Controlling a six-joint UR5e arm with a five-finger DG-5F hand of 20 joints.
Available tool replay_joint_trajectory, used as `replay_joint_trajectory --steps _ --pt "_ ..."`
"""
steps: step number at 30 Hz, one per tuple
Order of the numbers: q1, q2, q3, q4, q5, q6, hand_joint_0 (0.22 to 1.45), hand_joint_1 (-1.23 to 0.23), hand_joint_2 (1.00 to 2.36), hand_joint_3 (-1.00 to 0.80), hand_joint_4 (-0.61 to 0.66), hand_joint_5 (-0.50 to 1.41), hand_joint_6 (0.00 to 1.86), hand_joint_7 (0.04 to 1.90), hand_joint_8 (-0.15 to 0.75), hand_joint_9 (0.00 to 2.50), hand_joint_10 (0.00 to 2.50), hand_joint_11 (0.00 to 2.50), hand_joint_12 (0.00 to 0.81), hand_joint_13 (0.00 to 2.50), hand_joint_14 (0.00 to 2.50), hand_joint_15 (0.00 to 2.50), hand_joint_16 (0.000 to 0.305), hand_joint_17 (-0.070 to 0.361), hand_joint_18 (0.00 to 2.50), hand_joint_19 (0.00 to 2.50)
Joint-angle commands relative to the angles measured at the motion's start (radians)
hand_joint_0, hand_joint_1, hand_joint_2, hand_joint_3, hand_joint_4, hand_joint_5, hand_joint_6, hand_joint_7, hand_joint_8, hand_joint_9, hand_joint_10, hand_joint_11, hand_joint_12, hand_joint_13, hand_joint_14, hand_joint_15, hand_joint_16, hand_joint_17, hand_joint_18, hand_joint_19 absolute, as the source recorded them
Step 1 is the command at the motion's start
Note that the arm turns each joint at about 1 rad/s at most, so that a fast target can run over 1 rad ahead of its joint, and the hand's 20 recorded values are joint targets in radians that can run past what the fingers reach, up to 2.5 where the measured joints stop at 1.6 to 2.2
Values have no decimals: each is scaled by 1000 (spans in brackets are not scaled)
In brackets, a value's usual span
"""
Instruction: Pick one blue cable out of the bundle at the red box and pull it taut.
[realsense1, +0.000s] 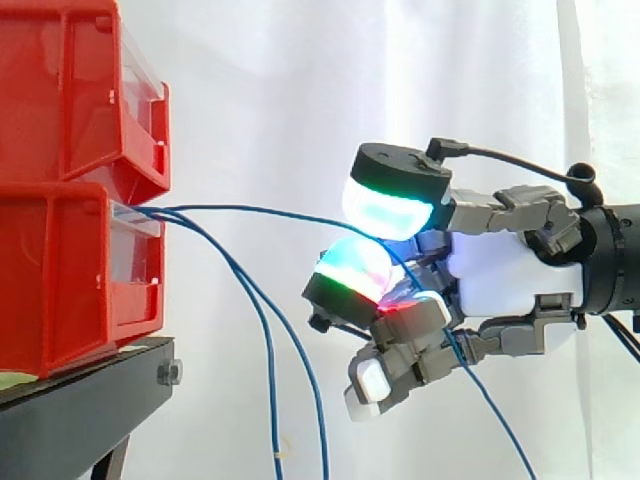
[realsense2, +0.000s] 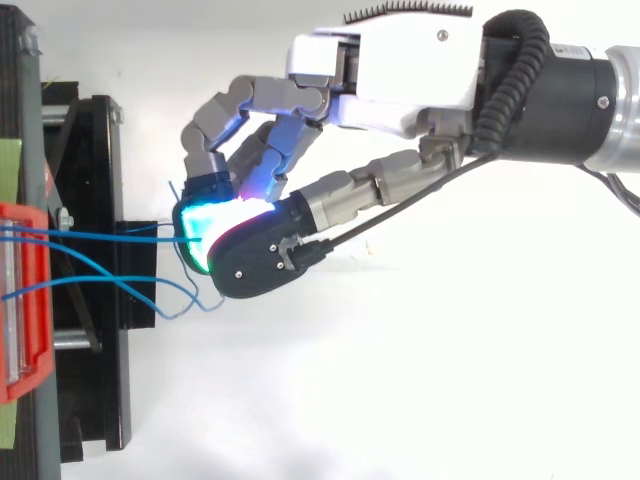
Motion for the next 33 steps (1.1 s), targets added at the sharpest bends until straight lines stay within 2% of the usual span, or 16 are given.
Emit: replay_joint_trajectory --steps 1,10,19,25,29,33 --pt "1 0 1 0 -1 0 601 -686 1011 -245 138 -155 892 1078 348 1098 6 1437 398 735 21 590 57 127 587 487" --pt "1 0 0 0 -1 3 621 -774 1014 -147 169 -152 901 1111 348 1114 5 1456 396 737 19 578 57 128 609 454" --pt "-1 0 0 0 -1 0 645 -843 1016 -165 166 -151 895 1174 341 1115 7 1484 388 727 20 571 54 122 598 445" --pt "1 0 1 0 -1 -2 686 -882 1012 -279 175 -155 891 1170 330 1096 9 1476 378 713 21 575 53 119 590 425" --pt "1 0 0 0 -1 -2 685 -891 1000 -500 214 -158 884 1109 329 1082 8 1468 376 706 22 573 53 119 585 434" --pt "-1 0 1 0 -1 -2 630 -837 1000 -500 207 -156 883 1111 328 1085 8 1468 375 707 22 583 53 118 576 453"
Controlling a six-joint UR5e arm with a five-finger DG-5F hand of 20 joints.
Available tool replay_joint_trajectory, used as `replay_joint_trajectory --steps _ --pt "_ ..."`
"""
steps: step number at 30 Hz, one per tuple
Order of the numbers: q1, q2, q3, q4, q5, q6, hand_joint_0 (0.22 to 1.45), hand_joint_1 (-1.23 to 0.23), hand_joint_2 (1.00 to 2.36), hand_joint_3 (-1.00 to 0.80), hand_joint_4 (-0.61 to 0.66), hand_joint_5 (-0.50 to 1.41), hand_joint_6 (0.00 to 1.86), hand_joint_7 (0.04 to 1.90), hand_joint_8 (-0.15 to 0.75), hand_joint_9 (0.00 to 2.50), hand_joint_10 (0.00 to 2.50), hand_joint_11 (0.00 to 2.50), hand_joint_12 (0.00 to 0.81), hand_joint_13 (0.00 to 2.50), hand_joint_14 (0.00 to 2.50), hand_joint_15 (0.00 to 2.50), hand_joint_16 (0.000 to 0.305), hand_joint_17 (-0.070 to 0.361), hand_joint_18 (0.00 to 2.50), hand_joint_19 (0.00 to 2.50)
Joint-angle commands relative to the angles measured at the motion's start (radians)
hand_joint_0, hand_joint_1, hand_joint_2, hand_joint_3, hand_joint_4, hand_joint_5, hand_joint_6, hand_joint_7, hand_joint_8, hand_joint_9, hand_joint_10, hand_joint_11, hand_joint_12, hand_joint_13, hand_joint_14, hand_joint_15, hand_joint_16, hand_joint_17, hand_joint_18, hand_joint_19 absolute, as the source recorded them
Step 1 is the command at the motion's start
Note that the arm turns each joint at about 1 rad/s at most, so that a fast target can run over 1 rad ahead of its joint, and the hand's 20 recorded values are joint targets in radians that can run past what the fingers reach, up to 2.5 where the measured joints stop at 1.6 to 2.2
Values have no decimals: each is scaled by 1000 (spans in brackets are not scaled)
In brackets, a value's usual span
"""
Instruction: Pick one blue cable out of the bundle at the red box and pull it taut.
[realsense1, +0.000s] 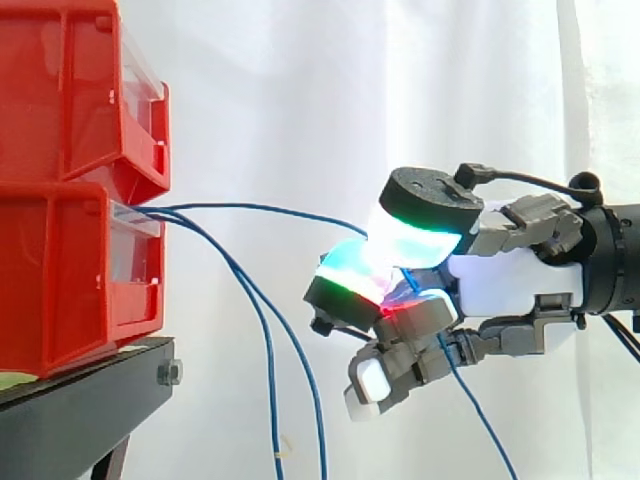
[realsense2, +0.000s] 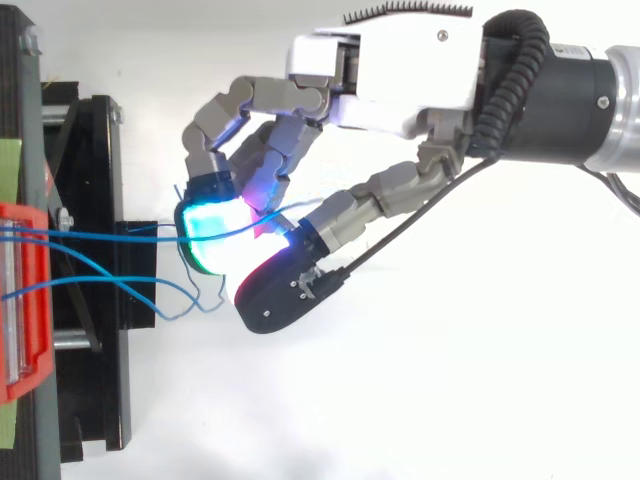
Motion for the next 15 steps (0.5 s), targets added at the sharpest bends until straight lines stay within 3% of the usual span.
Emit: replay_joint_trajectory --steps 1,9,13,15 --pt "-2 0 0 0 0 0 624 -829 1000 -500 205 -156 883 1117 328 1086 9 1466 377 709 21 579 53 118 576 454" --pt "-4 0 1 3 0 0 529 -562 1000 -500 170 -156 881 1091 342 1114 7 1444 393 718 21 588 56 125 565 495" --pt "-4 0 1 0 -2 0 564 -528 1001 -485 162 -157 879 1115 337 1107 8 1458 384 705 20 597 54 121 542 501" --pt "-4 0 1 0 -2 0 595 -562 1008 -380 154 -158 881 1117 325 1106 10 1448 381 701 22 594 53 119 533 506"
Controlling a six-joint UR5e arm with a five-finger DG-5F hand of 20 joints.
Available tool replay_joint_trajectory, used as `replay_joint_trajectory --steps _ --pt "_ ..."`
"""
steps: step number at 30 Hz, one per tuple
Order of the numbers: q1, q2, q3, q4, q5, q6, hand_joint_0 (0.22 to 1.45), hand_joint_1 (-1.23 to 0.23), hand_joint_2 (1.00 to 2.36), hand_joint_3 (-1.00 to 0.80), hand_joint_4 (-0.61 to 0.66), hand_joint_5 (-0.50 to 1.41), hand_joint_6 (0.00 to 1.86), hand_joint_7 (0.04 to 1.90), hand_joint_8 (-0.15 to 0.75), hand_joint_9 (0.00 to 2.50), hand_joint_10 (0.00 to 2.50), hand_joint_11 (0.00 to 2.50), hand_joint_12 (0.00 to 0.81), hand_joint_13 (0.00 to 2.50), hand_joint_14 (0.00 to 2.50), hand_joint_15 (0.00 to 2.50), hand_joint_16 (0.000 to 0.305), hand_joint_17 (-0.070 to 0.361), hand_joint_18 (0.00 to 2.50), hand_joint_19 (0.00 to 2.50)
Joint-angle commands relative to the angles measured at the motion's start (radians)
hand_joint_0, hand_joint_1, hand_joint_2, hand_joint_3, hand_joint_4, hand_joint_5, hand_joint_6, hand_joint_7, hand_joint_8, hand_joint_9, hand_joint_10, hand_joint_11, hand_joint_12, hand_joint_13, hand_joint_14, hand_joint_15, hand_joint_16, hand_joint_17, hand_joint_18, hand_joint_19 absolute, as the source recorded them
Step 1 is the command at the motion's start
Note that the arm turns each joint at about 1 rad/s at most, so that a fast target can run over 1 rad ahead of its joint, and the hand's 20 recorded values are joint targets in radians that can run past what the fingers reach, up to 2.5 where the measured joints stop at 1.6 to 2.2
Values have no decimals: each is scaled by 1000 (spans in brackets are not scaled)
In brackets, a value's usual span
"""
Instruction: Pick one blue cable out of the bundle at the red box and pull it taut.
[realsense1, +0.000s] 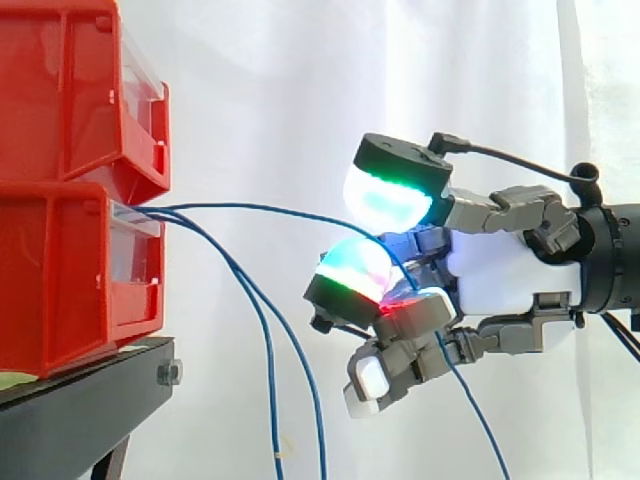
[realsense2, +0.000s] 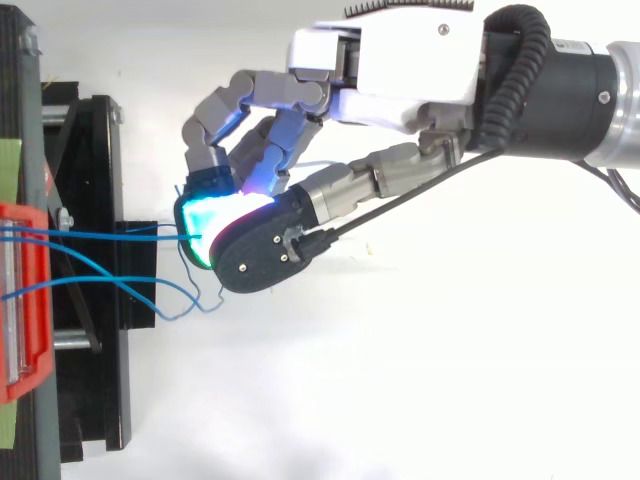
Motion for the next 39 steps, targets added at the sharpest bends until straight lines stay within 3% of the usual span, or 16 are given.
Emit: replay_joint_trajectory --steps 1,8,15,23,39 --pt "0 0 0 -1 0 0 599 -576 1008 -376 155 -158 881 1127 326 1106 9 1449 382 701 21 591 53 119 533 507" --pt "0 0 0 1 0 0 605 -713 1011 -180 181 -143 902 1113 367 1138 3 1466 410 738 18 568 59 133 606 460" --pt "0 0 0 2 0 0 637 -818 1016 -124 183 -141 897 1216 359 1132 5 1478 395 731 19 572 56 126 610 440" --pt "0 0 5 2 0 0 664 -844 1019 -92 148 -140 897 1358 353 1141 8 1484 387 729 20 567 54 120 608 440" --pt "-2 14 9 -12 16 -2 667 -837 1020 -49 130 -136 904 1424 361 1174 8 1472 390 741 22 559 54 121 618 421"
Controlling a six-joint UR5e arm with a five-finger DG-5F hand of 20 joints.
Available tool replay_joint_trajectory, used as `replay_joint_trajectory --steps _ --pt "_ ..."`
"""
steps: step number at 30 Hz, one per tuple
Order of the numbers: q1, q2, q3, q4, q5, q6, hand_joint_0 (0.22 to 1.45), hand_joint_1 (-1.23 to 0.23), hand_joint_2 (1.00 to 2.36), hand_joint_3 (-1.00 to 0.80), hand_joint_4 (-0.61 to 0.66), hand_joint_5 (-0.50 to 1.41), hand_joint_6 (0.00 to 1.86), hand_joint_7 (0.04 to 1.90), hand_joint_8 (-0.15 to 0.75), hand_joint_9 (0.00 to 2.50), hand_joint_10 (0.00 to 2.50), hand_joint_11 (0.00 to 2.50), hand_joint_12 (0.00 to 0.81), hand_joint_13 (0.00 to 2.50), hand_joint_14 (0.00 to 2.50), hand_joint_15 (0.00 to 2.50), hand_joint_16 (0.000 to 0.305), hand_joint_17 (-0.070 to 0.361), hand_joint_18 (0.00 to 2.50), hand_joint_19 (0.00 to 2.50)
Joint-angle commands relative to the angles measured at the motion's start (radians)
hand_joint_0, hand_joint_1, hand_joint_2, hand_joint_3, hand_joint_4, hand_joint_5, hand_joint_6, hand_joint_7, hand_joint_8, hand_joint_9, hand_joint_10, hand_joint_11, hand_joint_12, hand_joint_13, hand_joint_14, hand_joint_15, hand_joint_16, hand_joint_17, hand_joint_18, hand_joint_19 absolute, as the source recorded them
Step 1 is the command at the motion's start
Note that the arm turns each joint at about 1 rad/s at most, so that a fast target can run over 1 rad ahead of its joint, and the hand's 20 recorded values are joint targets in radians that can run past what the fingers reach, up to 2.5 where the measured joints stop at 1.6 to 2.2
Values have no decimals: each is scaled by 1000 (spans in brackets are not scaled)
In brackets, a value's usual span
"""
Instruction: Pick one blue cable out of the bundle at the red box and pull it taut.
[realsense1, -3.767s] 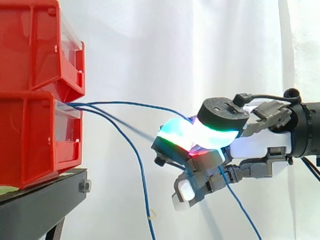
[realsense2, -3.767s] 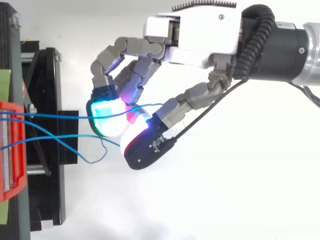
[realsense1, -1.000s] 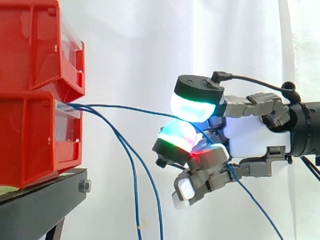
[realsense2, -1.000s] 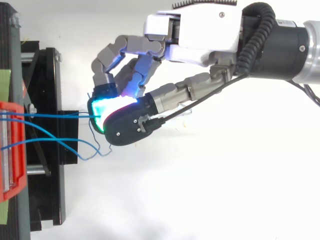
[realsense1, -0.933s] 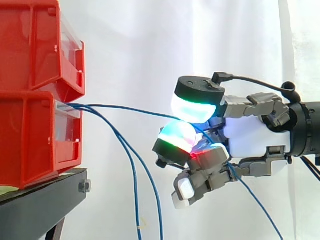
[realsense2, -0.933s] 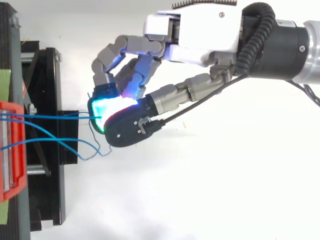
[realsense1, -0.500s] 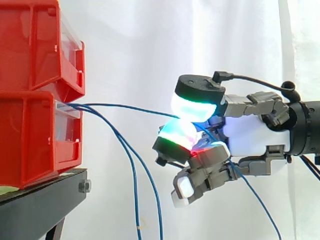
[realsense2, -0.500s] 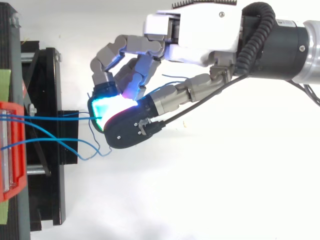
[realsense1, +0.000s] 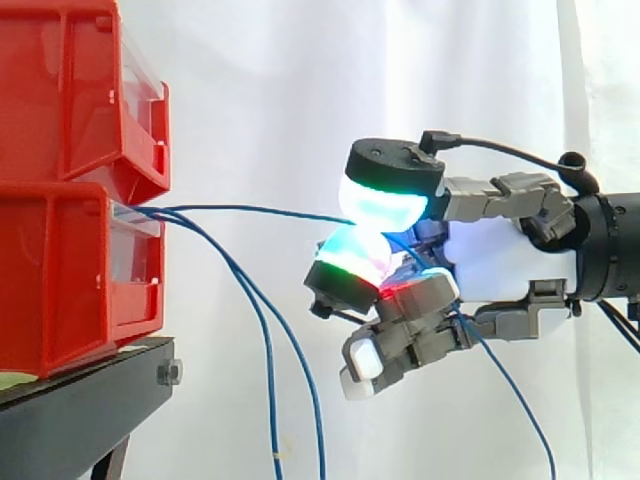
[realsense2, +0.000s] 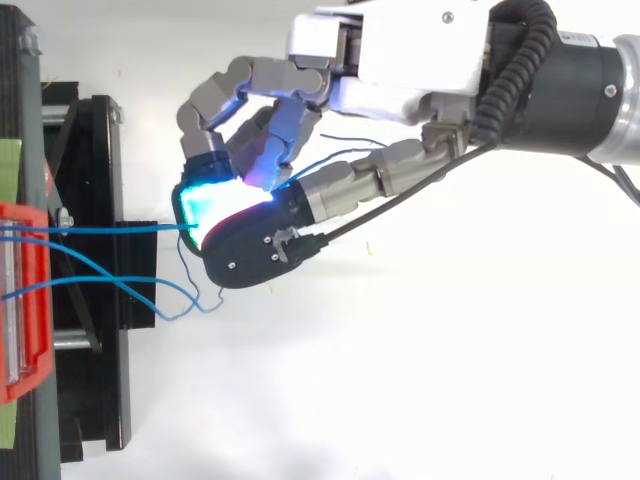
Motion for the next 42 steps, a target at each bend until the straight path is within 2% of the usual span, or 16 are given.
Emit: replay_joint_trajectory --steps 1,4,7,11,14,36,40,42 --pt "-2 13 0 -12 0 -2 669 -836 1019 -51 130 -136 903 1435 366 1175 7 1468 390 741 22 561 54 121 616 421" --pt "0 28 0 -55 10 -25 675 -835 1019 -61 129 -137 905 1452 356 1168 8 1477 389 736 21 552 54 121 601 414" --pt "1 40 2 -110 28 -98 681 -835 1019 -68 121 -140 910 1444 354 1164 9 1471 387 730 20 558 54 121 593 409" --pt "0 40 0 -143 31 -163 686 -831 1021 -77 115 -144 914 1422 350 1152 8 1471 382 716 21 549 54 121 574 405" --pt "-2 40 0 -146 31 -182 688 -830 1020 -85 115 -145 915 1418 344 1135 9 1452 381 710 20 551 54 121 565 399" --pt "-9 39 0 -149 31 -190 689 -819 1020 -108 120 -150 918 1391 354 1107 9 1424 382 691 21 544 54 121 549 403" --pt "-9 40 -12 -146 31 -190 688 -818 1020 -107 121 -150 918 1380 354 1103 9 1433 383 693 19 545 54 121 551 402" --pt "-9 39 -36 -141 31 -190 688 -817 1020 -107 119 -151 918 1382 354 1108 8 1425 382 692 19 542 54 121 549 398"
